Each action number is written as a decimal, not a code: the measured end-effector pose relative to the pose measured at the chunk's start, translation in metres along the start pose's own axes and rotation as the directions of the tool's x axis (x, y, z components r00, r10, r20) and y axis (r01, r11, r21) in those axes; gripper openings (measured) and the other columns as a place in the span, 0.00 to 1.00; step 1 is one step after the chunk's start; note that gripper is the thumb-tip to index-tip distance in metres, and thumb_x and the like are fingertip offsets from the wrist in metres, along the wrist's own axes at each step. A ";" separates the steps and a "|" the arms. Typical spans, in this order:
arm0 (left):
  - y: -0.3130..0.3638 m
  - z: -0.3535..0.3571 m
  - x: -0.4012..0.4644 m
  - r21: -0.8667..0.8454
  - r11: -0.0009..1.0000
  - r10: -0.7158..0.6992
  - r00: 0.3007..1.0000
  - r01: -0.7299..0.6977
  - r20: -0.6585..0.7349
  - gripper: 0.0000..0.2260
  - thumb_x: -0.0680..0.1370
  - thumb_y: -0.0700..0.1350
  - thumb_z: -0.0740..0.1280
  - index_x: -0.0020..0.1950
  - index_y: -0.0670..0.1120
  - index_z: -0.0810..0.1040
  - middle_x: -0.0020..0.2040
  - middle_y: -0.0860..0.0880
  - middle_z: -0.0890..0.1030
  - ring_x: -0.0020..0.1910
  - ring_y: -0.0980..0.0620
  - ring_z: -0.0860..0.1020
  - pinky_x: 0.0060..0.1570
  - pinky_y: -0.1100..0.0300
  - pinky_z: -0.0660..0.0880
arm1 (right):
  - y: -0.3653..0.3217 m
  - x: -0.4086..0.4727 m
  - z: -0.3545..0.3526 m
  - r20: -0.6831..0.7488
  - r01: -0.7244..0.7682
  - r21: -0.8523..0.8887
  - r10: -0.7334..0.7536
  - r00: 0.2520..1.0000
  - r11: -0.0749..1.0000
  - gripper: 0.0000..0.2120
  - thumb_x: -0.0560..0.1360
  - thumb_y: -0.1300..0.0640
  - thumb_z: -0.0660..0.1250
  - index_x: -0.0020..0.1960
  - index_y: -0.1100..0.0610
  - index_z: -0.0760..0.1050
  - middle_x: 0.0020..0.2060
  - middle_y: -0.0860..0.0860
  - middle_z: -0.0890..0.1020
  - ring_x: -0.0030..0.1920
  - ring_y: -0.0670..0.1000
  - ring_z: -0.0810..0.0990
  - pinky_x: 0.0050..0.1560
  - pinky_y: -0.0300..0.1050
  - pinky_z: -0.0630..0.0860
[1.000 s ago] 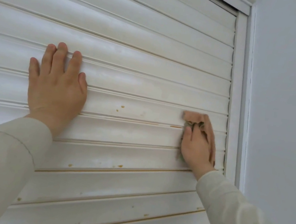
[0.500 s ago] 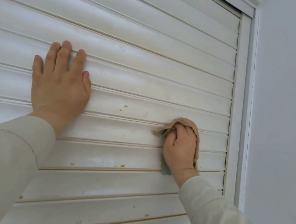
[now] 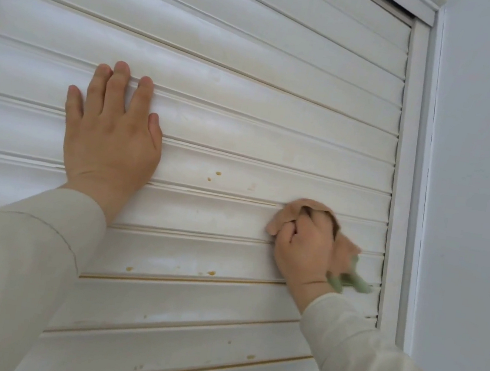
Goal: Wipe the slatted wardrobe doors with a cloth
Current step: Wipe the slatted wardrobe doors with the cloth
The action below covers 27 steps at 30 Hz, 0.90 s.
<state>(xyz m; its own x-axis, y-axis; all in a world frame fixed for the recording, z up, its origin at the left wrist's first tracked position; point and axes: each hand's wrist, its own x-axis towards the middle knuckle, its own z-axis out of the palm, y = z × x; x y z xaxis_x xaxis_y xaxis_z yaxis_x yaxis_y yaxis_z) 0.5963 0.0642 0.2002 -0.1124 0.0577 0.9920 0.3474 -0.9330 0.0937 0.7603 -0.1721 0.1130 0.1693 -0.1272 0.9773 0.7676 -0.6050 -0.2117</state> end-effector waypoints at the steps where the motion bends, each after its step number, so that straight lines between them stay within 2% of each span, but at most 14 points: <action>1: 0.000 0.000 0.000 0.000 1.000 -0.004 1.000 0.004 0.004 0.22 0.83 0.48 0.57 0.76 0.45 0.64 0.78 0.41 0.61 0.77 0.39 0.56 0.73 0.36 0.53 | -0.019 -0.004 0.005 -0.003 0.071 0.041 -0.071 0.997 0.997 0.15 0.70 0.56 0.57 0.39 0.63 0.80 0.40 0.62 0.81 0.44 0.62 0.79 0.51 0.50 0.68; 5: 0.000 -0.003 0.000 -0.001 1.000 -0.011 1.000 0.011 0.027 0.22 0.83 0.49 0.57 0.77 0.46 0.63 0.78 0.42 0.61 0.78 0.40 0.56 0.73 0.37 0.53 | -0.084 -0.015 0.015 0.041 0.333 0.218 -0.349 0.936 0.918 0.12 0.72 0.58 0.61 0.45 0.62 0.82 0.46 0.58 0.83 0.49 0.59 0.80 0.57 0.49 0.73; 8: -0.001 -0.004 0.002 -0.007 1.000 -0.009 0.999 0.009 0.045 0.22 0.83 0.49 0.57 0.77 0.46 0.64 0.78 0.42 0.61 0.78 0.41 0.56 0.73 0.37 0.53 | -0.079 -0.009 0.009 0.048 0.405 0.216 -0.424 0.905 0.889 0.12 0.72 0.58 0.61 0.46 0.61 0.82 0.45 0.57 0.83 0.49 0.58 0.80 0.57 0.48 0.74; 10: -0.002 -0.006 0.003 -0.014 1.000 0.000 0.998 0.001 0.064 0.22 0.83 0.49 0.57 0.77 0.47 0.64 0.78 0.42 0.62 0.77 0.40 0.57 0.73 0.37 0.54 | -0.053 -0.002 0.003 0.028 0.361 0.136 -0.368 0.929 0.923 0.12 0.71 0.57 0.61 0.44 0.61 0.81 0.43 0.58 0.83 0.47 0.59 0.80 0.55 0.48 0.73; 12: -0.005 -0.009 0.004 -0.015 1.000 0.010 0.996 -0.008 0.090 0.22 0.82 0.50 0.58 0.77 0.47 0.65 0.78 0.42 0.62 0.77 0.40 0.58 0.73 0.38 0.55 | -0.033 0.004 -0.005 0.014 0.232 0.054 -0.233 0.972 0.971 0.12 0.70 0.56 0.59 0.38 0.61 0.79 0.37 0.58 0.81 0.41 0.60 0.80 0.50 0.49 0.70; 14: -0.008 -0.011 0.004 -0.005 1.000 0.015 0.992 -0.014 0.129 0.23 0.82 0.52 0.58 0.77 0.49 0.64 0.78 0.43 0.61 0.77 0.42 0.57 0.73 0.39 0.55 | -0.028 0.005 -0.008 0.024 0.105 0.036 -0.105 0.994 0.994 0.13 0.70 0.55 0.57 0.36 0.60 0.77 0.35 0.57 0.80 0.39 0.59 0.79 0.47 0.48 0.68; 16: -0.011 -0.016 0.007 0.002 1.000 0.028 0.986 -0.028 0.165 0.23 0.82 0.53 0.58 0.77 0.50 0.64 0.79 0.44 0.60 0.77 0.43 0.56 0.73 0.40 0.55 | -0.041 0.005 -0.008 0.043 0.033 0.060 -0.036 0.998 0.998 0.14 0.70 0.54 0.56 0.36 0.59 0.77 0.35 0.55 0.79 0.40 0.59 0.77 0.46 0.48 0.70; 21: -0.011 -0.033 0.013 0.012 0.997 0.064 0.955 -0.071 0.290 0.25 0.81 0.56 0.60 0.77 0.53 0.64 0.80 0.46 0.57 0.77 0.44 0.55 0.71 0.42 0.58 | -0.103 -0.009 0.000 0.091 0.109 0.145 -0.123 0.988 0.983 0.14 0.70 0.54 0.56 0.35 0.58 0.78 0.35 0.53 0.80 0.40 0.56 0.77 0.44 0.45 0.74; 24: -0.021 -0.048 0.020 -0.023 0.987 0.155 0.904 -0.159 0.399 0.25 0.80 0.56 0.62 0.76 0.54 0.64 0.80 0.48 0.55 0.77 0.46 0.55 0.70 0.43 0.60 | -0.134 -0.011 0.005 0.110 0.100 0.176 -0.121 0.987 0.979 0.15 0.70 0.53 0.56 0.36 0.59 0.79 0.37 0.54 0.81 0.42 0.57 0.78 0.48 0.46 0.75; 26: -0.041 -0.064 0.026 -0.036 0.980 0.190 0.869 -0.196 0.457 0.22 0.79 0.54 0.63 0.73 0.53 0.67 0.79 0.48 0.58 0.76 0.46 0.58 0.69 0.45 0.60 | -0.143 -0.011 0.004 0.121 0.099 0.168 -0.120 0.985 0.981 0.17 0.71 0.53 0.55 0.37 0.60 0.79 0.37 0.55 0.81 0.43 0.58 0.79 0.49 0.47 0.76; 27: -0.052 -0.071 0.028 -0.025 0.982 0.179 0.876 -0.188 0.447 0.21 0.79 0.52 0.64 0.71 0.52 0.70 0.77 0.48 0.61 0.74 0.45 0.61 0.68 0.45 0.60 | -0.143 -0.011 0.002 0.138 0.097 0.153 -0.119 0.983 0.983 0.18 0.71 0.53 0.55 0.37 0.60 0.80 0.37 0.55 0.81 0.43 0.59 0.80 0.50 0.48 0.77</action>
<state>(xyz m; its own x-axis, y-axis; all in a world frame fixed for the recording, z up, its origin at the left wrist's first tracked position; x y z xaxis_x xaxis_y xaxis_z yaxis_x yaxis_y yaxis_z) 0.5089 0.0895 0.2167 0.3802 0.0421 0.9239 0.3387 -0.9359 -0.0967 0.6502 -0.0823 0.1326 0.1605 0.0548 0.9855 0.8660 -0.4869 -0.1140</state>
